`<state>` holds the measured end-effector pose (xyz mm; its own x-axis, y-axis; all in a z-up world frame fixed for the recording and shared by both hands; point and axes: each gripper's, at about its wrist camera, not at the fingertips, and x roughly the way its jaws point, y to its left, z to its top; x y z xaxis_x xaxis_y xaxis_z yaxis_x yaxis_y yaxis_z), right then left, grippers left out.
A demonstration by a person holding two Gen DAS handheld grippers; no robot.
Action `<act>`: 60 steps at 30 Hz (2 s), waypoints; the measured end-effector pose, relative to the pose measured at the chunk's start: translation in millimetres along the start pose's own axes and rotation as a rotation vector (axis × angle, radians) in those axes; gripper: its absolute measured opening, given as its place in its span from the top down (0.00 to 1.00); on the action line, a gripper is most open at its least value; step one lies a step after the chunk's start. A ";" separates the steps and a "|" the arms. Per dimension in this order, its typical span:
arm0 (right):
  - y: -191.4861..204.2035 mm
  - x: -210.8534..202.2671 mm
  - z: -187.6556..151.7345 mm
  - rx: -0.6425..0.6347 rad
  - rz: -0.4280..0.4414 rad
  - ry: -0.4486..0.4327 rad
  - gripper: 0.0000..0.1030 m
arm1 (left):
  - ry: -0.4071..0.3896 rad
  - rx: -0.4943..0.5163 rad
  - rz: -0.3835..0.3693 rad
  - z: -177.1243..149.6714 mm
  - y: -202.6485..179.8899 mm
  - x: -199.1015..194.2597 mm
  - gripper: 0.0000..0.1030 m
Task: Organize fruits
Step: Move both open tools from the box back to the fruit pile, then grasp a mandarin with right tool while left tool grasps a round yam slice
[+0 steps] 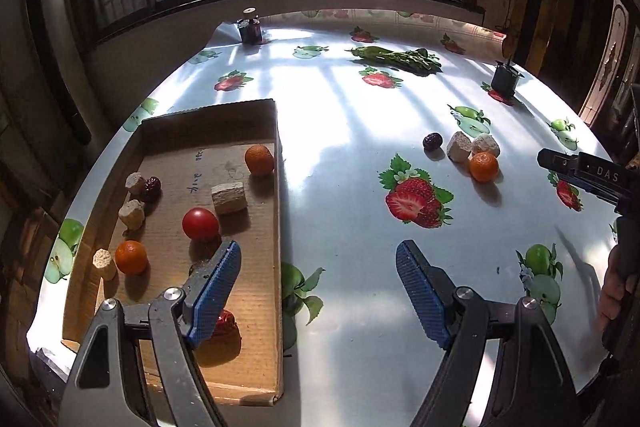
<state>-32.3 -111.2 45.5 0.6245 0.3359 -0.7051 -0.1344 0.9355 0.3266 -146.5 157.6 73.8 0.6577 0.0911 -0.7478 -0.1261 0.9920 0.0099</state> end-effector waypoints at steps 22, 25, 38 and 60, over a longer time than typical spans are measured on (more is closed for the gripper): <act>47.6 79.7 2.6 -0.156 -0.036 0.122 0.65 | 0.031 0.019 -0.058 17.2 -15.5 21.7 0.23; 30.7 65.9 3.2 -0.123 -0.070 0.095 0.65 | 0.036 0.027 -0.103 25.5 -25.5 26.3 0.23; -44.7 41.9 5.4 0.086 -0.035 0.036 0.65 | 0.073 0.147 -0.264 66.4 -102.1 94.1 0.57; -37.4 47.4 4.8 0.064 -0.005 0.048 0.64 | 0.083 0.267 -0.300 80.7 -147.9 147.5 0.72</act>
<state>6.0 -130.9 2.9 0.5870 0.3378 -0.7358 -0.0809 0.9287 0.3618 29.1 31.3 15.6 0.5729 -0.2019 -0.7944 0.2660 0.9625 -0.0528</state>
